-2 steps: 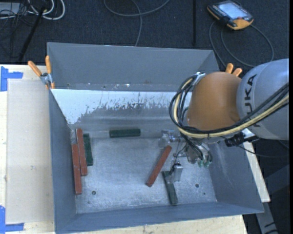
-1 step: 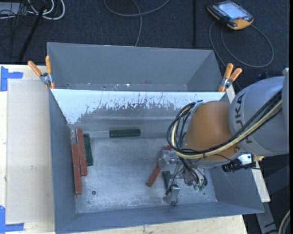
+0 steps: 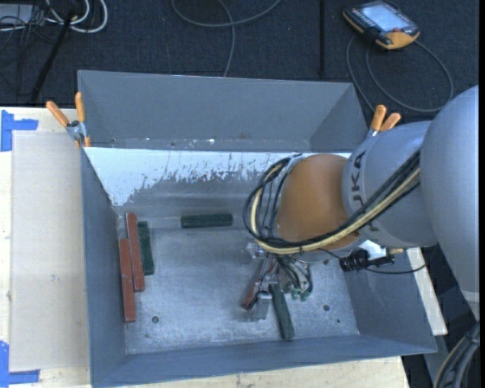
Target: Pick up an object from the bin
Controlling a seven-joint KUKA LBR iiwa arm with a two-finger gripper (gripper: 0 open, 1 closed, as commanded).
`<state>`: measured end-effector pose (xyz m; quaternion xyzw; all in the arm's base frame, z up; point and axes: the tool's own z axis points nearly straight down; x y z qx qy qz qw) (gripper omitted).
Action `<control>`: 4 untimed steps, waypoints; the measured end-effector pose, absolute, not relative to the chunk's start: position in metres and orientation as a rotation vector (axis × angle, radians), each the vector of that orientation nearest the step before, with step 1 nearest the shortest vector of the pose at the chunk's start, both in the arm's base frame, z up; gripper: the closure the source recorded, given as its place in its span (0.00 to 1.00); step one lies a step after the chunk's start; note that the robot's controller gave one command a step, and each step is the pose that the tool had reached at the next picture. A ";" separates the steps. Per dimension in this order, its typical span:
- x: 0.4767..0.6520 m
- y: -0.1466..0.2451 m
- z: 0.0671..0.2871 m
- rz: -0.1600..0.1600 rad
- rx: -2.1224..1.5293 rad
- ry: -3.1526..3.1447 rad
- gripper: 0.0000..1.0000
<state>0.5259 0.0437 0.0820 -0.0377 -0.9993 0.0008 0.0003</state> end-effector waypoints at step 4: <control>0.619 -0.029 0.070 -0.001 0.422 -3.116 1.00</control>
Offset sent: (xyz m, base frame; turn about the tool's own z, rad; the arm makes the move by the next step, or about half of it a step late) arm 0.0239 -0.0872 -0.0054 -0.0679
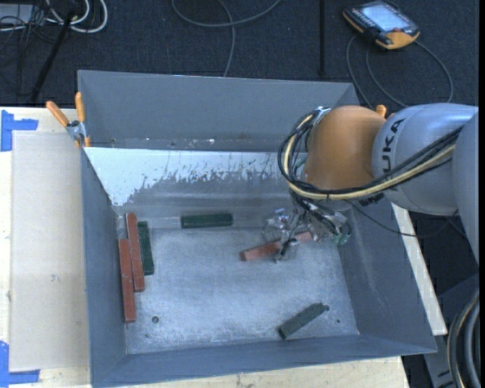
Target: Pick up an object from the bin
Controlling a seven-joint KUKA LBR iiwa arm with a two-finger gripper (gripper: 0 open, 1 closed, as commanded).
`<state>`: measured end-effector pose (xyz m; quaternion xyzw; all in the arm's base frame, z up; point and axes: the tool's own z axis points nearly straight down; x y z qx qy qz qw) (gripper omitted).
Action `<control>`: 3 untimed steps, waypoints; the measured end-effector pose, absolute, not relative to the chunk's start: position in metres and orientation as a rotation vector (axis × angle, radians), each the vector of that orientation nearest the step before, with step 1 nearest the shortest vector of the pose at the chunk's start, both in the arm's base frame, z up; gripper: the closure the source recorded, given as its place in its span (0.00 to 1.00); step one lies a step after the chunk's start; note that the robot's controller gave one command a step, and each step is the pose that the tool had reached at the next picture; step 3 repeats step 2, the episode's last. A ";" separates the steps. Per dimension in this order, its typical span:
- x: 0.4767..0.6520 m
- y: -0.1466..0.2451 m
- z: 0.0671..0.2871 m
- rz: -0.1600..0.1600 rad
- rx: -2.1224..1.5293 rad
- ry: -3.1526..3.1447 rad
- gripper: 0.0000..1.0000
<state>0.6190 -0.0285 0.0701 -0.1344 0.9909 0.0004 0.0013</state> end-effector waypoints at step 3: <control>0.592 -0.018 0.202 0.001 -0.436 3.110 1.00</control>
Offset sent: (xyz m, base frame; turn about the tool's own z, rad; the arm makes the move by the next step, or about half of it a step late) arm -0.0275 0.0113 0.1324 -0.0109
